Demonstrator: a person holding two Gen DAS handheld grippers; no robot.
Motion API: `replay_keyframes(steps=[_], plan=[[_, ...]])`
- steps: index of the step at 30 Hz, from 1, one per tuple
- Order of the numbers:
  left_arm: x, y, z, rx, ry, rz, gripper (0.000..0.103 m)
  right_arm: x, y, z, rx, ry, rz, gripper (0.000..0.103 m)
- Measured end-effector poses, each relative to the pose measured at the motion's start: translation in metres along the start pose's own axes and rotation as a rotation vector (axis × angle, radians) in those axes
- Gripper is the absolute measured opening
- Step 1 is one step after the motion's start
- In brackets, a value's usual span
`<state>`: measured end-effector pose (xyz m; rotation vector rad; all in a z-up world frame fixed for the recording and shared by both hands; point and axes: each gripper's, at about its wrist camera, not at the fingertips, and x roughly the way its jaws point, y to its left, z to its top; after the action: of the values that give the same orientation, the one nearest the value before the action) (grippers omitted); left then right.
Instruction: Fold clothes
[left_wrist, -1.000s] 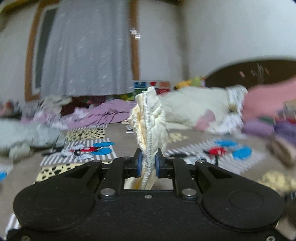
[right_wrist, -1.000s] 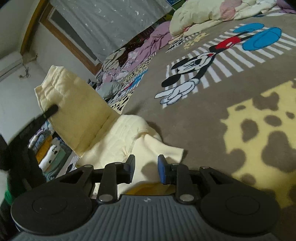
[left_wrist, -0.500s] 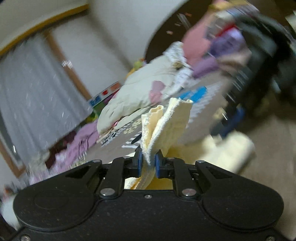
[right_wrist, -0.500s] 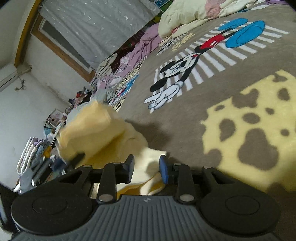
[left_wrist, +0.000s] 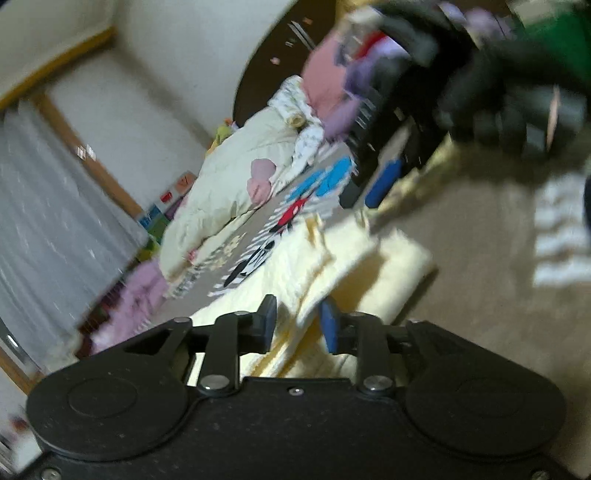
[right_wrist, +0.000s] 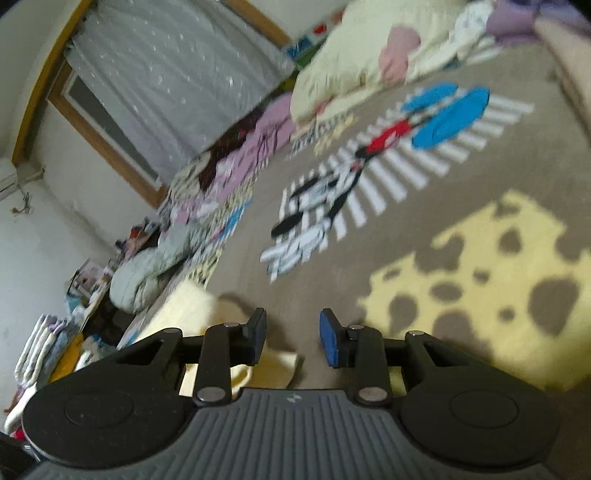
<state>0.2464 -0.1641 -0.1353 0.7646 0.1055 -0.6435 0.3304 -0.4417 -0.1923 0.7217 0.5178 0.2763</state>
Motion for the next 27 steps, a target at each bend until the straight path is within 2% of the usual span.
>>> replay_keyframes(steps=[3,5,8,10,12,13,15,19,20,22,25,27], plan=[[-0.013,0.036,0.013,-0.229,-0.043,-0.060,0.032,0.001,0.010,0.001,-0.044,-0.028,0.028,0.034],[-0.009,0.066,0.016,-0.437,-0.051,-0.057,0.032,0.006,0.021,-0.002,-0.096,-0.019,0.036,0.034],[0.010,0.100,0.001,-0.695,0.018,0.080,0.031,0.017,0.040,-0.010,-0.189,0.015,0.037,0.034],[0.027,0.108,-0.017,-0.806,0.092,0.153,0.031,0.025,0.053,-0.016,-0.251,0.038,0.038,0.034],[0.050,0.095,-0.039,-0.857,0.217,0.135,0.031,0.032,0.066,-0.021,-0.313,0.060,0.039,0.034],[0.058,0.081,-0.046,-0.854,0.241,0.112,0.030,0.036,0.072,-0.024,-0.344,0.072,0.040,0.034],[0.058,0.069,-0.037,-0.779,0.241,0.146,0.030,0.044,0.085,-0.029,-0.406,0.094,0.041,0.035],[0.054,0.107,-0.033,-0.916,0.267,0.055,0.031,0.060,0.107,-0.040,-0.522,0.154,0.031,0.040],[0.047,0.117,-0.028,-0.907,0.243,0.067,0.031,0.065,0.104,-0.043,-0.521,0.192,0.009,0.040],[0.041,0.137,-0.018,-0.896,0.190,0.099,0.031,0.061,0.098,-0.039,-0.475,0.204,0.023,0.040],[0.057,0.148,-0.015,-0.840,0.176,0.140,0.031,0.057,0.095,-0.040,-0.483,0.210,0.027,0.039],[0.072,0.130,-0.030,-0.752,0.231,0.147,0.031,0.054,0.095,-0.042,-0.496,0.206,0.023,0.039]])
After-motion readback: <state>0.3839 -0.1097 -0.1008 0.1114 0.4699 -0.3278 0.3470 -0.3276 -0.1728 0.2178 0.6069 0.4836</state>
